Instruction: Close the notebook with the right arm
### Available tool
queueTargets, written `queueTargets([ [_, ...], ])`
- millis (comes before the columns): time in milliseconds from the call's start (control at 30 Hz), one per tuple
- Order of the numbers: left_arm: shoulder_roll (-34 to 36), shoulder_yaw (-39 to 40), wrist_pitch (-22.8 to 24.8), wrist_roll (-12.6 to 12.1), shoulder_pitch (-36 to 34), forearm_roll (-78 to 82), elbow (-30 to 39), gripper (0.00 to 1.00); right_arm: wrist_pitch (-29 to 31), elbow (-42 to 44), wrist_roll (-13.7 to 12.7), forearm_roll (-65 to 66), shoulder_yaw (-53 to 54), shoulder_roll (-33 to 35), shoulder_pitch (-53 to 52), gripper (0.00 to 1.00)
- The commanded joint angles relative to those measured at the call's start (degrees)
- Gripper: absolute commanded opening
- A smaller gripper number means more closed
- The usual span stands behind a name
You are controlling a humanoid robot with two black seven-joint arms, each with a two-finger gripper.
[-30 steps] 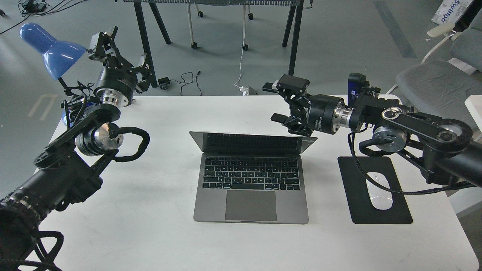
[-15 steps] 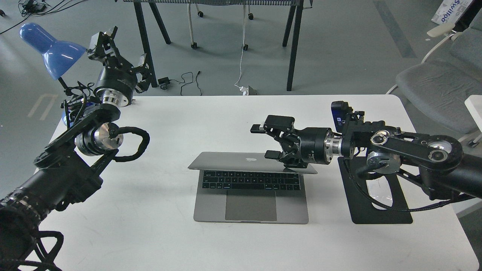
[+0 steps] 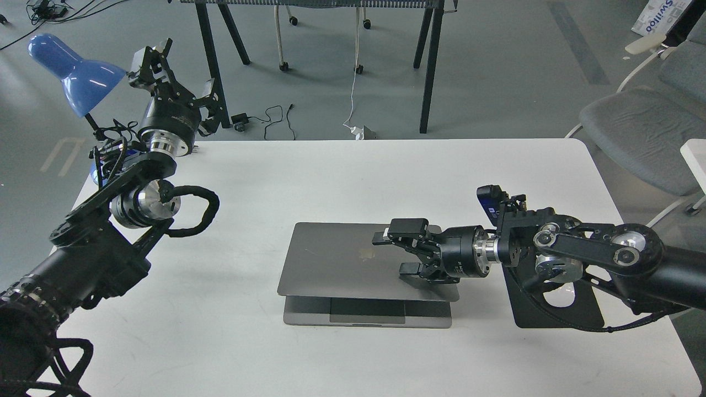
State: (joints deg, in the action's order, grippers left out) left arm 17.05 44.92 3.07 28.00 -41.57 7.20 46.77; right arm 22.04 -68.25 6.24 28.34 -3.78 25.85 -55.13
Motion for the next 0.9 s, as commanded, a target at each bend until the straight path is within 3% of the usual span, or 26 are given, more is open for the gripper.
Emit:
queueTargets([
  [0,0.0,0.0,0.0,0.0,0.0,0.0,-0.01,1.0,-0.07,0.93,-0.26,1.27,-0.18,-0.01,1.17,1.0],
  [333,0.0,0.0,0.0,0.0,0.0,0.0,-0.01,1.0,-0.07,1.98,-2.02,4.36,-0.35,-0.1,3.72,1.0],
  [867,0.0,0.0,0.0,0.0,0.0,0.0,-0.01,1.0,-0.15,3.13,-1.93,4.27,-1.33,-0.98,1.7,1.0],
])
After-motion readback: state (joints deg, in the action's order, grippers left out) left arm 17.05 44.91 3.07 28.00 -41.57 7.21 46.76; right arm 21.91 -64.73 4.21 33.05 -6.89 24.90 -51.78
